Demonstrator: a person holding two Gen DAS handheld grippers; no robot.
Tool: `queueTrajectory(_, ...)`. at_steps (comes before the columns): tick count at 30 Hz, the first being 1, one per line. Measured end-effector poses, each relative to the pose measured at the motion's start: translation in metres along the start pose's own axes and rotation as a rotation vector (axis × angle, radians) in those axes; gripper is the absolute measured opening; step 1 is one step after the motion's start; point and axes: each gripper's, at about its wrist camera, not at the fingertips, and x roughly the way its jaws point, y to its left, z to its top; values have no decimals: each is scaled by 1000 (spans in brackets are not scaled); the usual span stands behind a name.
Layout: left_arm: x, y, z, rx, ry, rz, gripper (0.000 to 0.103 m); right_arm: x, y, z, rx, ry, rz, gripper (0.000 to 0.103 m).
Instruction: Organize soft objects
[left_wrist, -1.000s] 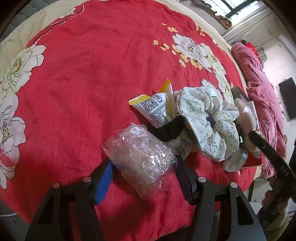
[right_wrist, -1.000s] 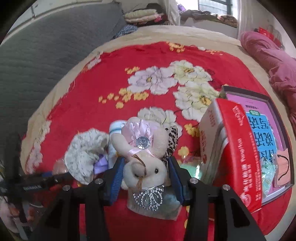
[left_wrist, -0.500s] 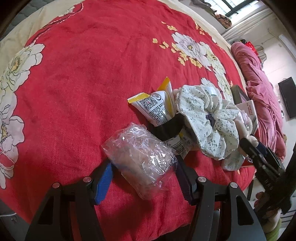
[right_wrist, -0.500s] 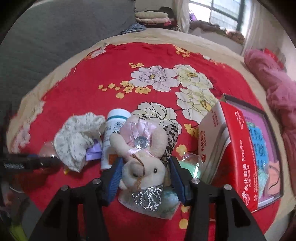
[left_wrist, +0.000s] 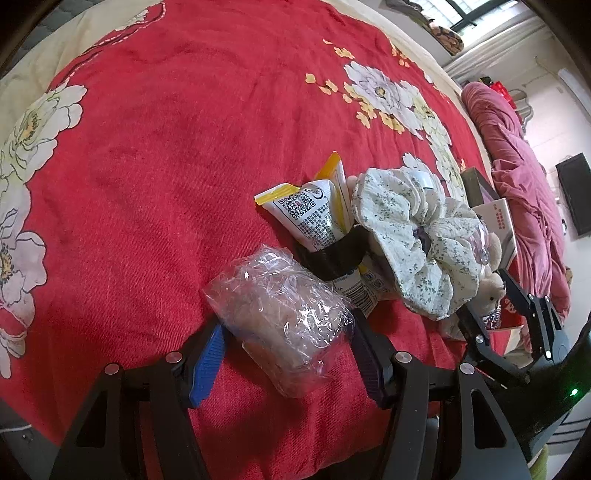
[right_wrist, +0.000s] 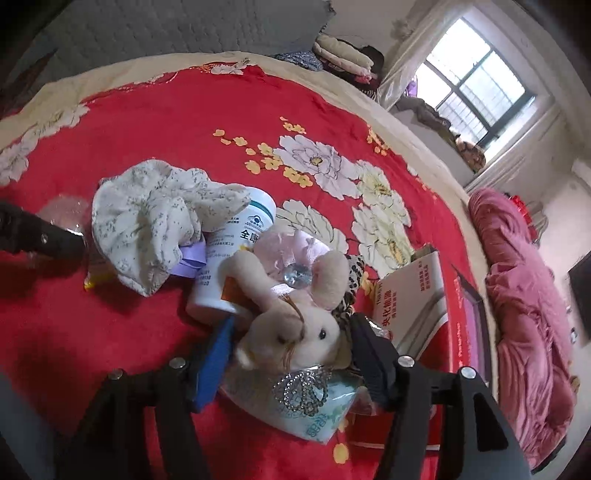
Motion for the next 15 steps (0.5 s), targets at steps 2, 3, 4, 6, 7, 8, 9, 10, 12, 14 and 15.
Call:
queueTrajectory(2, 0, 1, 1, -1, 2, 0, 65, -3, -8, 2, 32, -16, 13, 66)
queueTrajectory(3, 1, 1, 1, -2, 3, 0, 65, -7, -13, 2, 61, -30, 31, 70)
queueTrajectory(4, 1, 1, 2, -4, 4, 0, 65, -10, -18, 3, 94, -45, 50, 73)
queueTrajectory(6, 1, 1, 2, -6, 4, 0, 65, -17, -36, 3, 182, -68, 106, 81)
queueTrajectory(7, 2, 0, 2, -6, 4, 1, 65, -20, -44, 3, 216, -80, 129, 81)
queueTrajectory(8, 2, 0, 2, -6, 3, 1, 65, -23, -50, 2, 239, -94, 147, 81)
queueTrajectory(9, 1, 1, 2, -7, 5, 0, 65, -26, -56, 3, 256, -106, 165, 82)
queueTrajectory(10, 1, 1, 2, -8, 4, -1, 65, -28, -60, 4, 265, -112, 188, 82)
queueTrajectory(12, 1, 1, 3, -12, 5, -6, 65, -31, -62, 5, 258, -115, 236, 82)
queueTrajectory(14, 1, 3, 3, -15, 5, -13, 65, -33, -59, 6, 235, -121, 252, 82)
queueTrajectory(15, 1, 4, 3, -18, 5, -16, 65, -33, -56, 7, 222, -116, 257, 82)
